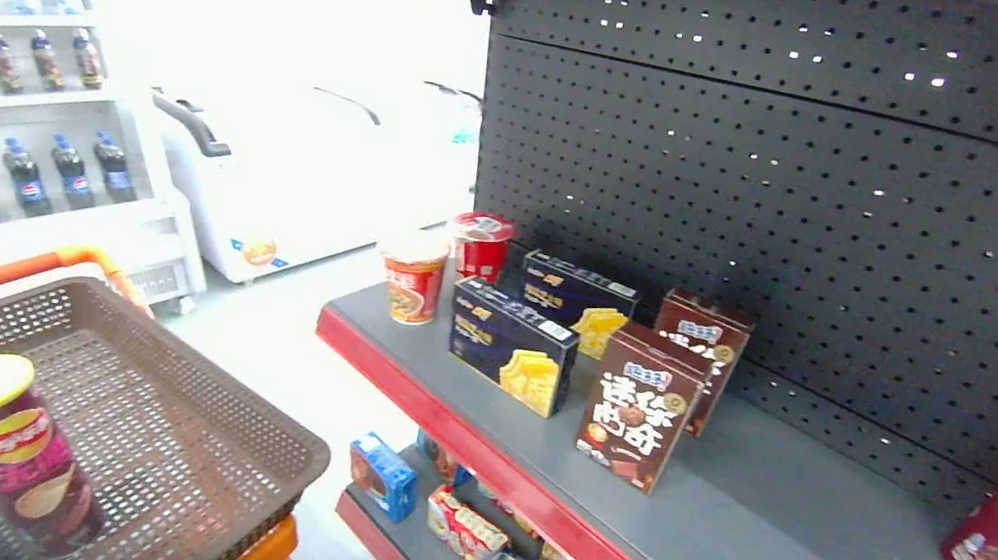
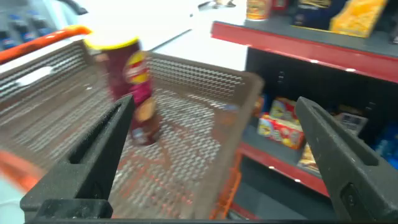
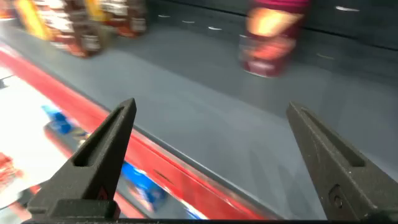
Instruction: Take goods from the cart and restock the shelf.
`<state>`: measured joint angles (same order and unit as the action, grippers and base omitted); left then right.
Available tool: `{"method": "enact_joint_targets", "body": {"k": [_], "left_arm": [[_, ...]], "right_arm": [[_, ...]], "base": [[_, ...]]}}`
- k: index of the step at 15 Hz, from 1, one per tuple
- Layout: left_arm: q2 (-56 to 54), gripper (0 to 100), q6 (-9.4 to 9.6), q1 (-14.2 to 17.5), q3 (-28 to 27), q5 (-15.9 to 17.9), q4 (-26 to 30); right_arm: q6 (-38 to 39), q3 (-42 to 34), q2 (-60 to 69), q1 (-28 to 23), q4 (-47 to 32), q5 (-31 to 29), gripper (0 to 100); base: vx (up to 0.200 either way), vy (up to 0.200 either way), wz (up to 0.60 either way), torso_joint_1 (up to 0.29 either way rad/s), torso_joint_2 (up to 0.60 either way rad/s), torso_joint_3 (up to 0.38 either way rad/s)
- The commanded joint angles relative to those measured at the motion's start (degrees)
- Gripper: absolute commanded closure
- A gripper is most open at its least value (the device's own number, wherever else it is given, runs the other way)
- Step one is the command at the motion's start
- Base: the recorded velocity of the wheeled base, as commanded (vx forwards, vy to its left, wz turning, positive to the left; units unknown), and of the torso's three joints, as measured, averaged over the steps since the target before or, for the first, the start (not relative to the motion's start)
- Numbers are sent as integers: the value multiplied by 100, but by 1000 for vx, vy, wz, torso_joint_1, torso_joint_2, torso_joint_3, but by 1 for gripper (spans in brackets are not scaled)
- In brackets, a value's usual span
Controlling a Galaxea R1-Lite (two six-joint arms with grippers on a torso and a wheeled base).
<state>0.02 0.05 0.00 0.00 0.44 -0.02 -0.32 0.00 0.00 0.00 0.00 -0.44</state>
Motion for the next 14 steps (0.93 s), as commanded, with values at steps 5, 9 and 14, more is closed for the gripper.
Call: {"method": "enact_joint_targets", "body": {"k": [5, 9, 14], "left_arm": [[-2, 0, 4, 0, 0, 0, 2], [-2, 0, 74, 0, 0, 44, 2], [-2, 0, 136, 0, -44, 176, -6]], "right_arm": [[5, 0, 0, 0, 0, 18, 0], [5, 0, 0, 0, 0, 18, 0], [14, 0, 0, 0, 0, 18, 0]], "base": [[0, 0, 240, 2, 2, 1], [0, 0, 0, 0, 0, 0], [0, 0, 0, 0, 0, 0]]}}
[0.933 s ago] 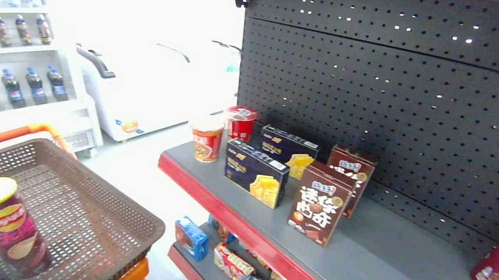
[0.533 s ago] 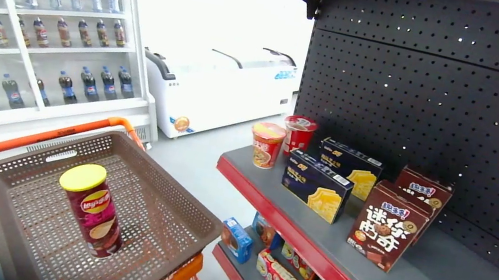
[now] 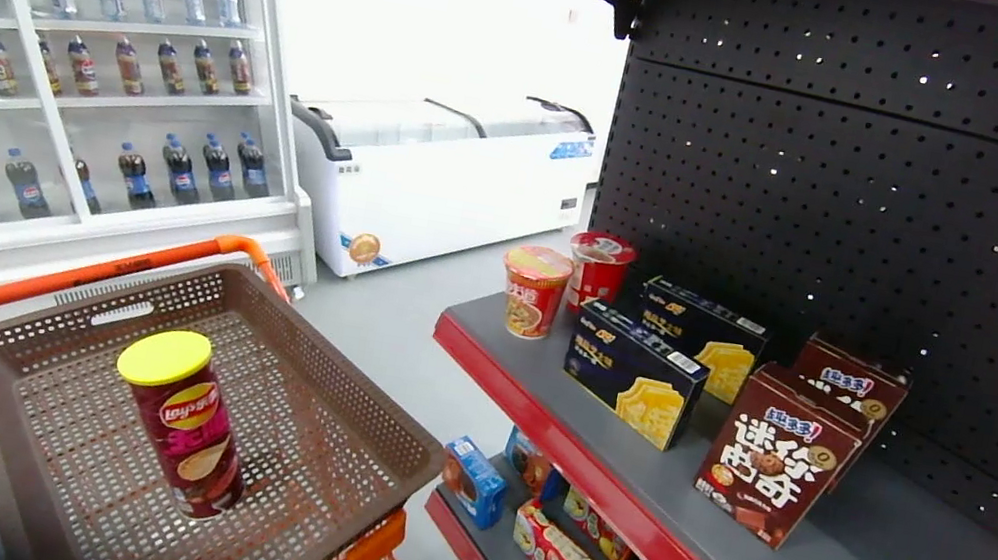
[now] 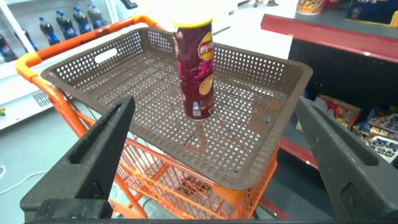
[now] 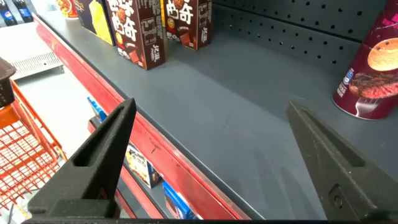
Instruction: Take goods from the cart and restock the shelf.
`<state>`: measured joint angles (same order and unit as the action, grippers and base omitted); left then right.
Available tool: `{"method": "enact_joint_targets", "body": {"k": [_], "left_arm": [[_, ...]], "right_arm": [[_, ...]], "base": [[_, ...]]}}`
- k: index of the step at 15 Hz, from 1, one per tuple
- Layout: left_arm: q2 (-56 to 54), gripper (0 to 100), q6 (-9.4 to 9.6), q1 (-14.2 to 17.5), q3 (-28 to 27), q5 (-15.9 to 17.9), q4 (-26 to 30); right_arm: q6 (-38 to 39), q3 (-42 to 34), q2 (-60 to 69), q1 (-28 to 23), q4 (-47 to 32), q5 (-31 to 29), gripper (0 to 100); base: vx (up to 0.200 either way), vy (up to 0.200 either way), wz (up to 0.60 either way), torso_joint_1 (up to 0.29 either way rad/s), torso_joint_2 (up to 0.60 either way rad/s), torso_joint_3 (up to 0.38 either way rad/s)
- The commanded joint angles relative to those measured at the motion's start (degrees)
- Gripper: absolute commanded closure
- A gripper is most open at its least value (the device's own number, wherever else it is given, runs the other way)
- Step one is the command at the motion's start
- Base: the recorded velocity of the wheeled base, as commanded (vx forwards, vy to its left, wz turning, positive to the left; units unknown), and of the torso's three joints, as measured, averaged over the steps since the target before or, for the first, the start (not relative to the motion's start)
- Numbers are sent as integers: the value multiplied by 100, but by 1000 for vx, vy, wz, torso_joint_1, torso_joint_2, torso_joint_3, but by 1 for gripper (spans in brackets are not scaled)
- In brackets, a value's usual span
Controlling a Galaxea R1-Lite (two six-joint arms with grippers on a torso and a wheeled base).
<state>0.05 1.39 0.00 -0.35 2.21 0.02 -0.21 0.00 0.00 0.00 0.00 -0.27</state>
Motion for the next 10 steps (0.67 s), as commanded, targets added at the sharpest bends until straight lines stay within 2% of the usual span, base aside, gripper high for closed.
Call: {"method": "enact_joint_targets", "body": {"k": [1, 3, 4, 5, 6, 8, 10], "left_arm": [[496, 0, -7, 26, -835, 69, 77], [2579, 0, -324, -53, -2021, 140, 419], [3449, 0, -315, -53, -2215, 105, 358], [3774, 0, -306, -26, -2294, 87, 288], [4724, 0, -332, -26, -2426, -19, -178], [5743, 0, -332, 18, -2443, -177, -706], [6367, 0, -288, 62, -2346, -159, -908]], "right_arm": [[-6, 0, 0, 0, 0, 0, 0], [-6, 0, 0, 0, 0, 0, 0], [3, 0, 0, 0, 0, 0, 0], [3, 0, 0, 0, 0, 0, 0], [3, 0, 0, 0, 0, 0, 0], [3, 0, 0, 0, 0, 0, 0], [3, 0, 0, 0, 0, 0, 0]], "base": [[0, 0, 0, 0, 0, 0], [0, 0, 0, 0, 0, 0], [0, 0, 0, 0, 0, 0], [0, 0, 0, 0, 0, 0], [0, 0, 0, 0, 0, 0], [0, 0, 0, 0, 0, 0], [0, 0, 0, 0, 0, 0]]}}
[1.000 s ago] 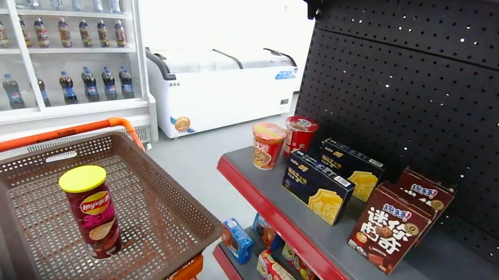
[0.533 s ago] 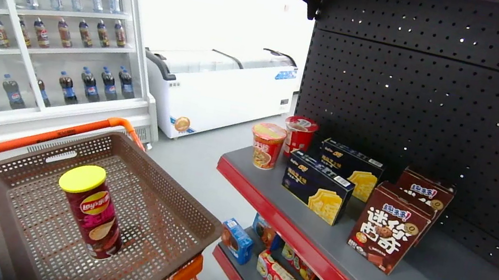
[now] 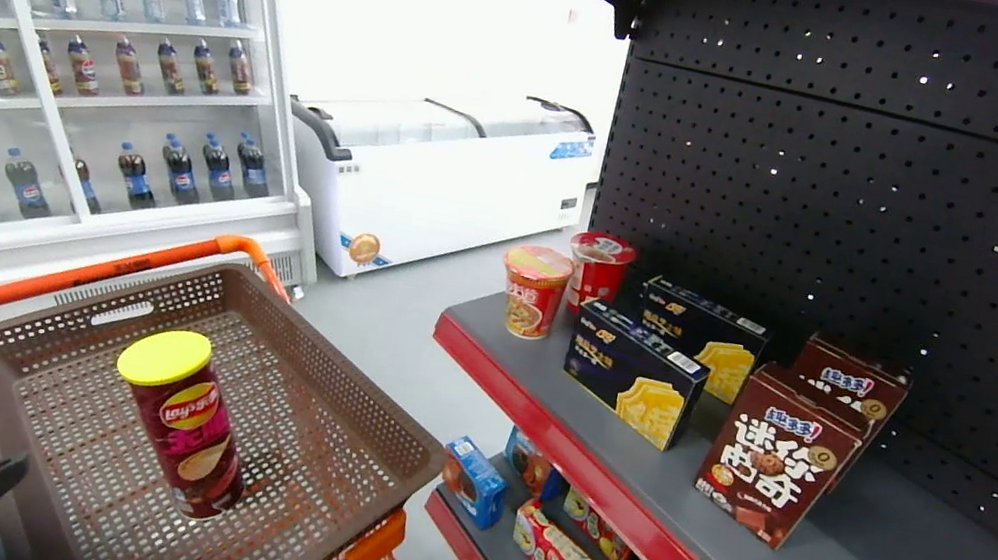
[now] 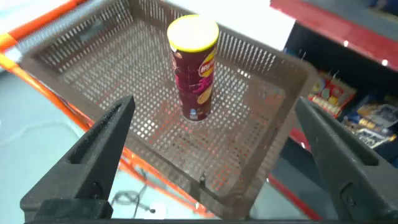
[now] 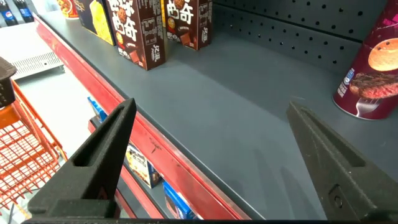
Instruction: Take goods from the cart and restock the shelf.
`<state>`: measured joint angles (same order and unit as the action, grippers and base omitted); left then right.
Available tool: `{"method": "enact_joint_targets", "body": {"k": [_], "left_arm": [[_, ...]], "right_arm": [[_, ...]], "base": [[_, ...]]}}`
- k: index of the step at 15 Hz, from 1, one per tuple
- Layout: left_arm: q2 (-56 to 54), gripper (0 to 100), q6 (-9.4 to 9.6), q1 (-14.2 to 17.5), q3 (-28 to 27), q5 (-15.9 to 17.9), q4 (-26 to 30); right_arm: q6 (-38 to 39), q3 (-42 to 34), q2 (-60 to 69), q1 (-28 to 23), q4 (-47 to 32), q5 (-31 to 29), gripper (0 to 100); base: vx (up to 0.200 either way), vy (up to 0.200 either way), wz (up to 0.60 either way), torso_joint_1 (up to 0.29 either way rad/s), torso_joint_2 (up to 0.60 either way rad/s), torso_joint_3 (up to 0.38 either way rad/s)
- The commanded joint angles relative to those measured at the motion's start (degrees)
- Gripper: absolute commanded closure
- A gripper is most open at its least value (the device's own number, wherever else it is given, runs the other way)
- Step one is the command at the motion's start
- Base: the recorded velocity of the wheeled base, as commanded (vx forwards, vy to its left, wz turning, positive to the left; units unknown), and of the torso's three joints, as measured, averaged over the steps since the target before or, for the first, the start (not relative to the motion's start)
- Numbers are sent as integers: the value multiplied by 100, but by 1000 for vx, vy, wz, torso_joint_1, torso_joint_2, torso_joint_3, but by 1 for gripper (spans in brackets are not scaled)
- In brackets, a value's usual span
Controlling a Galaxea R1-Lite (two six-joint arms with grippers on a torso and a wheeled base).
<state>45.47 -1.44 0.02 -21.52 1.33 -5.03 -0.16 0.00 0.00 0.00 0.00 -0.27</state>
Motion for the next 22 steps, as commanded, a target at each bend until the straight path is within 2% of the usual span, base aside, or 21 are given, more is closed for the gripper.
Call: {"method": "enact_joint_targets", "body": {"k": [1, 2, 6, 7, 8, 12, 14, 15, 16, 19, 20, 22], "left_arm": [[2106, 0, -14, 50, -90, -63, -622], [2326, 0, -23, 59, 16, -54, -832], [3504, 0, -6, 50, 824, 17, -2467], [3504, 0, -6, 50, 824, 17, -2467], [4075, 0, -14, 50, 1167, 17, -3293], [5253, 0, -67, 94, 1554, 17, -5174], [5771, 0, 56, 138, 1756, -63, -6080], [6035, 0, 188, 182, 1879, -150, -6387], [6220, 0, 223, 217, 1888, -159, -6589], [6791, 0, 223, 217, 1888, -150, -7433], [7107, 0, 241, 217, 1888, -142, -7934], [7380, 0, 284, 217, 1800, -142, -8250]], "right_arm": [[-11, 0, 0, 0, 0, 0, 0], [-2, 0, 0, 0, 0, 0, 0], [-2, 0, 0, 0, 0, 0, 0], [-2, 0, 0, 0, 0, 0, 0], [-2, 0, 0, 0, 0, 0, 0], [-11, 0, 0, 0, 0, 0, 0], [-2, 0, 0, 0, 0, 0, 0], [-11, 0, 0, 0, 0, 0, 0], [-2, 0, 0, 0, 0, 0, 0], [-2, 0, 0, 0, 0, 0, 0], [-2, 0, 0, 0, 0, 0, 0], [-2, 0, 0, 0, 0, 0, 0]], "base": [[0, 0, 0, 0, 0, 0], [0, 0, 0, 0, 0, 0], [0, 0, 0, 0, 0, 0], [0, 0, 0, 0, 0, 0], [0, 0, 0, 0, 0, 0], [0, 0, 0, 0, 0, 0], [0, 0, 0, 0, 0, 0], [0, 0, 0, 0, 0, 0], [0, 0, 0, 0, 0, 0], [0, 0, 0, 0, 0, 0], [0, 0, 0, 0, 0, 0], [0, 0, 0, 0, 0, 0]]}}
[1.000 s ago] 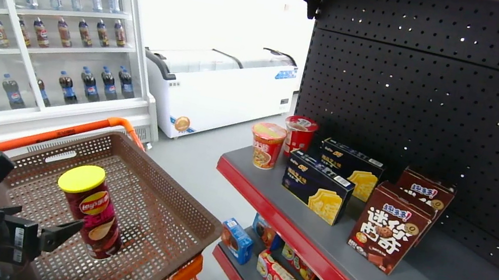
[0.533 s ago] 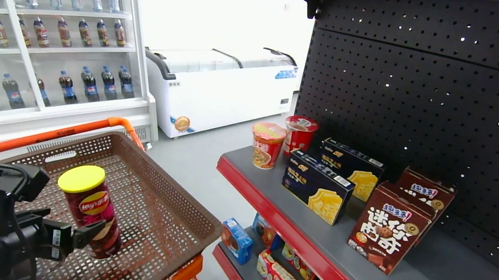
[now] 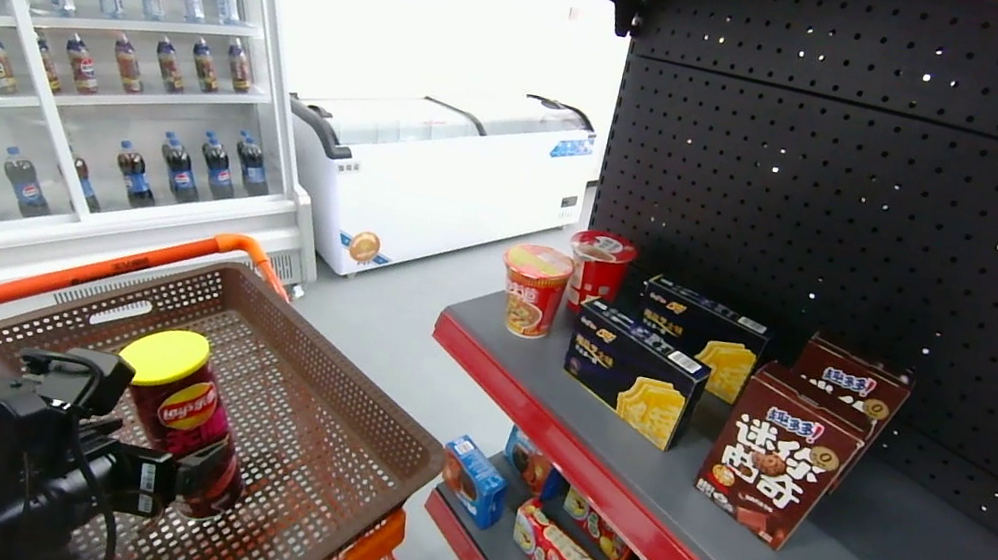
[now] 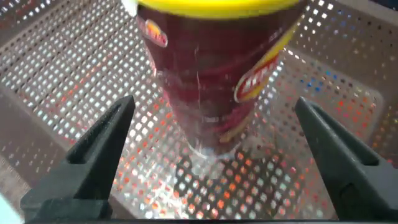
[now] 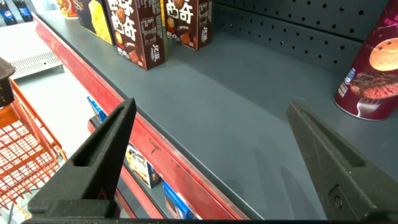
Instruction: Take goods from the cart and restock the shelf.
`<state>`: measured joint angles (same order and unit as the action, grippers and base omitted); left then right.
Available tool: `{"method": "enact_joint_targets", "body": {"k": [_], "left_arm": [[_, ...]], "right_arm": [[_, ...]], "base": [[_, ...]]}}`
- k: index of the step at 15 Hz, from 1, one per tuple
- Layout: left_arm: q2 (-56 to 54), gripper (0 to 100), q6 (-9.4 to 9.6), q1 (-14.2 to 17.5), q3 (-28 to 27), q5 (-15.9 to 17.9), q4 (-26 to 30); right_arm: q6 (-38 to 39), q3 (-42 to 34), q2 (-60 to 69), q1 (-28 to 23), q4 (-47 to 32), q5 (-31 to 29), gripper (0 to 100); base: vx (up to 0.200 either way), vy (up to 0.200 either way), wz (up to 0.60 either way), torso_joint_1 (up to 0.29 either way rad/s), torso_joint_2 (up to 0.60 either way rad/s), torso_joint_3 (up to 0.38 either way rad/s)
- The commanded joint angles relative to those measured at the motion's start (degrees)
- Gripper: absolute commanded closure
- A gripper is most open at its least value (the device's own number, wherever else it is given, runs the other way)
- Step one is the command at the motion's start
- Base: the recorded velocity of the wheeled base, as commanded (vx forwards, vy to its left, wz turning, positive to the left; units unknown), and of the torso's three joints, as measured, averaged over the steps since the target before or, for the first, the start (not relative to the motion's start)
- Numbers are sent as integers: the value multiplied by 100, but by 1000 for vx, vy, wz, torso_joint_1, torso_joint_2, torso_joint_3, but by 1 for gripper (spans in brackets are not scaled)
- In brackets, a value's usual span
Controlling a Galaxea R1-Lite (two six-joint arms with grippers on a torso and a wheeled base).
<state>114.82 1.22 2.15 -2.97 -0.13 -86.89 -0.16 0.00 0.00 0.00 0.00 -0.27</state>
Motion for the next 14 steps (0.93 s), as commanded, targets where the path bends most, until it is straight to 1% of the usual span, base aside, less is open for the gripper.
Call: {"method": "enact_joint_targets", "body": {"k": [1, 3, 5, 8, 9, 11, 12, 14], "left_arm": [[515, 0, 36, 5, -107, -4, -82], [647, 0, 28, 75, -204, -4, -100], [849, 0, 28, 172, -573, -4, -144], [866, 0, 19, 216, -810, 13, -82], [858, 100, 36, 199, -942, 13, -64], [796, 100, 54, 199, -968, -4, 111], [594, 100, 80, 190, -977, -4, 349], [31, 100, 28, 84, -959, 13, 604]], "right_arm": [[-2, 0, 0, 0, 0, 0, 0], [-2, 0, 0, 0, 0, 0, 0], [-11, 0, 0, 0, 0, 0, 0], [-2, 0, 0, 0, 0, 0, 0], [-2, 0, 0, 0, 0, 0, 0], [-2, 0, 0, 0, 0, 0, 0], [-2, 0, 0, 0, 0, 0, 0], [-2, 0, 0, 0, 0, 0, 0]], "base": [[0, 0, 0, 0, 0, 0], [0, 0, 0, 0, 0, 0], [0, 0, 0, 0, 0, 0], [0, 0, 0, 0, 0, 0], [0, 0, 0, 0, 0, 0], [0, 0, 0, 0, 0, 0], [0, 0, 0, 0, 0, 0], [0, 0, 0, 0, 0, 0]]}}
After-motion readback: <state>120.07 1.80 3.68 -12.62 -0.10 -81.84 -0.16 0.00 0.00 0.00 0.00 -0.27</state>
